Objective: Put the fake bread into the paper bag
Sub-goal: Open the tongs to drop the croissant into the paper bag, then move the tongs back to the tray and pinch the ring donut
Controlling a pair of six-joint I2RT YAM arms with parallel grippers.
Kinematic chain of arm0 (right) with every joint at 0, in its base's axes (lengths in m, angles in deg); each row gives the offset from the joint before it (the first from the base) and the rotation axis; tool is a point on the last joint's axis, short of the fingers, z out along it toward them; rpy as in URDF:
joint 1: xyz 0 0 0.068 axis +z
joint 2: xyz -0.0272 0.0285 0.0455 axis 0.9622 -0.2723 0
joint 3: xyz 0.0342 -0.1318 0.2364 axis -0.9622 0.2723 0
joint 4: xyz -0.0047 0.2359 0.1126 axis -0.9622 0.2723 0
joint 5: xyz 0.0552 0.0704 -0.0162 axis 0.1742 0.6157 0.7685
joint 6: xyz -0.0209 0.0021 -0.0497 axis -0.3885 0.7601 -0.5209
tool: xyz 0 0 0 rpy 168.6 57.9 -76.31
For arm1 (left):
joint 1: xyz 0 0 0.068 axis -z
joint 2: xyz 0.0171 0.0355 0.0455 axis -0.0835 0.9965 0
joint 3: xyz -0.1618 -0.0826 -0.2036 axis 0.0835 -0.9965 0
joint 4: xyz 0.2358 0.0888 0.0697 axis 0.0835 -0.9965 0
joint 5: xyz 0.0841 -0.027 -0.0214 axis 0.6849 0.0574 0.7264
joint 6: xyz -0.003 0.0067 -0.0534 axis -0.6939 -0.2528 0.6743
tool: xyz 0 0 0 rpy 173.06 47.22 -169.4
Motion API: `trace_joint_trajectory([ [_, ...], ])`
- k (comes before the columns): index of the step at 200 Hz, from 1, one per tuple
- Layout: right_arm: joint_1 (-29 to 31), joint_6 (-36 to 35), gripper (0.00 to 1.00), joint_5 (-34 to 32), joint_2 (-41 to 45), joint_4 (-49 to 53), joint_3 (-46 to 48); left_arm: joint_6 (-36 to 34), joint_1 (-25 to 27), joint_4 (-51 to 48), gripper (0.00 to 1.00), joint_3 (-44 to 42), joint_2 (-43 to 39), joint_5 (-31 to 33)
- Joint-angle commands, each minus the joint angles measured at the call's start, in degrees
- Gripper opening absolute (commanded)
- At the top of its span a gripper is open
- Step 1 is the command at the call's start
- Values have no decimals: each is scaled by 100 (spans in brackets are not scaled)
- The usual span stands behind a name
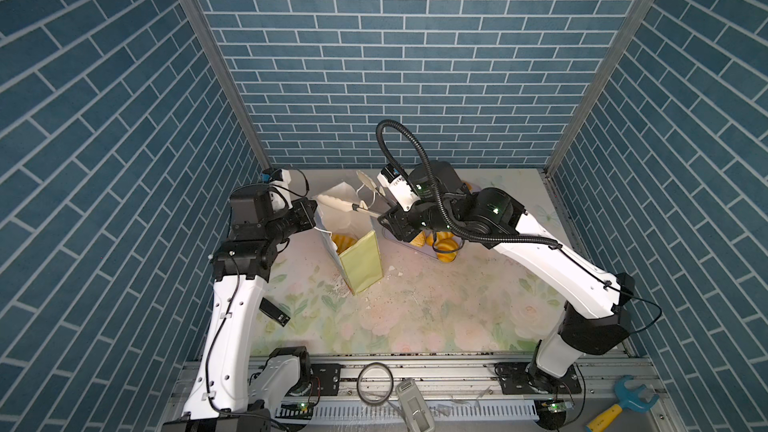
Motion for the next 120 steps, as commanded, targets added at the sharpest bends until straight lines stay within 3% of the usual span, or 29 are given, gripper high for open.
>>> trace_joint_trajectory([
  [1,29,-647,52,-336,207,-170,-464,-165,-22,-161,1,107,23,80],
  [37,-78,-1133,51,-844,115,-137,-912,-307,-22,-350,4,241,105,110],
  [82,-650,-1287,51,-1298,104,80,-1208,-426,-22,-604,12,353,99,253],
  [107,-1115,-1389,51,-1372,158,296,-1213,-413,-22,-793,25,357,34,465],
  [120,-1538,-1306,51,-1104,226,468,-1154,-346,-14,-824,34,397,-35,553],
])
